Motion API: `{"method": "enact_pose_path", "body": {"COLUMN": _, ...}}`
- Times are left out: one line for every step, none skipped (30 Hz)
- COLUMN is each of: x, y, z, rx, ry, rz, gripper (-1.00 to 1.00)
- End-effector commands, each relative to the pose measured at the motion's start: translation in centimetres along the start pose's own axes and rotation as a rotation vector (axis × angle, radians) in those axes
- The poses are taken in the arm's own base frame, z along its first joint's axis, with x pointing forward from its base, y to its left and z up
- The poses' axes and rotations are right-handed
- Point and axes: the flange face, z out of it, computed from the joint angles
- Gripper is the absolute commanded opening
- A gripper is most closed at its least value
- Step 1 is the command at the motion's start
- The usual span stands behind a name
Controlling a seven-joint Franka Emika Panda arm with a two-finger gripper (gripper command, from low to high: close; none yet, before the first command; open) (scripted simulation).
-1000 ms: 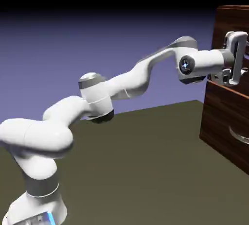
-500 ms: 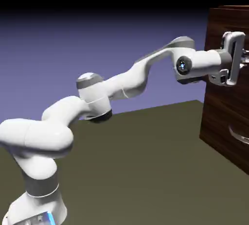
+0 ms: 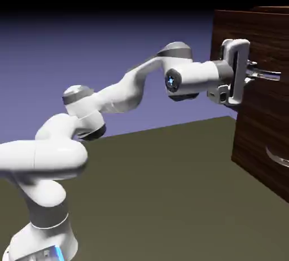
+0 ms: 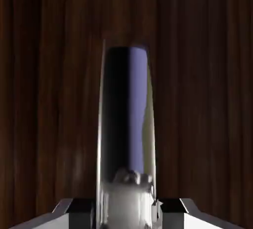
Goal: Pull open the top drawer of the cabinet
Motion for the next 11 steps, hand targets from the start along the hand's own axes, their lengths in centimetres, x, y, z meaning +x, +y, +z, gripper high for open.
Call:
{"method": "enact_pose_path", "body": {"x": 0.1, "y": -0.1, "z": -1.2, "rx": 0.001, "ry": 0.002, "rz": 0.001, "gripper": -1.0}}
{"method": "enact_pose_path", "body": {"x": 0.1, "y": -0.1, "z": -2.3, "rx": 0.001, "ry": 0.002, "rz": 0.001, "gripper": -1.0}}
{"method": "enact_pose_path", "body": {"x": 0.1, "y": -0.1, "z": -3.4, "rx": 0.001, "ry": 0.002, "rz": 0.001, "gripper": -1.0}}
{"method": "enact_pose_path", "body": {"x": 0.1, "y": -0.1, "z": -4.6, "rx": 0.001, "ry": 0.002, "rz": 0.001, "gripper": -1.0}}
{"method": "enact_pose_path", "body": {"x": 0.1, "y": -0.1, "z": -5.8, "rx": 0.001, "ry": 0.002, "rz": 0.001, "gripper": -1.0}}
{"method": "enact_pose_path", "body": {"x": 0.1, "y": -0.1, "z": -7.0, "rx": 0.001, "ry": 0.002, "rz": 0.001, "gripper": -1.0}}
{"method": "enact_pose_path", "body": {"x": 0.1, "y": -0.1, "z": -8.2, "rx": 0.001, "ry": 0.002, "rz": 0.001, "gripper": -1.0}}
{"method": "enact_pose_path", "body": {"x": 0.1, "y": -0.1, "z": -8.2, "rx": 0.001, "ry": 0.002, "rz": 0.001, "gripper": 1.0}}
{"method": "enact_pose_path", "body": {"x": 0.1, "y": -0.1, "z": -8.2, "rx": 0.001, "ry": 0.002, "rz": 0.001, "gripper": 1.0}}
{"method": "enact_pose_path", "body": {"x": 0.0, "y": -0.1, "z": -9.5, "rx": 0.002, "ry": 0.002, "rz": 0.0, "gripper": 1.0}}
{"method": "enact_pose_path", "body": {"x": 0.0, "y": -0.1, "z": -10.8, "rx": 0.002, "ry": 0.002, "rz": -0.001, "gripper": 1.0}}
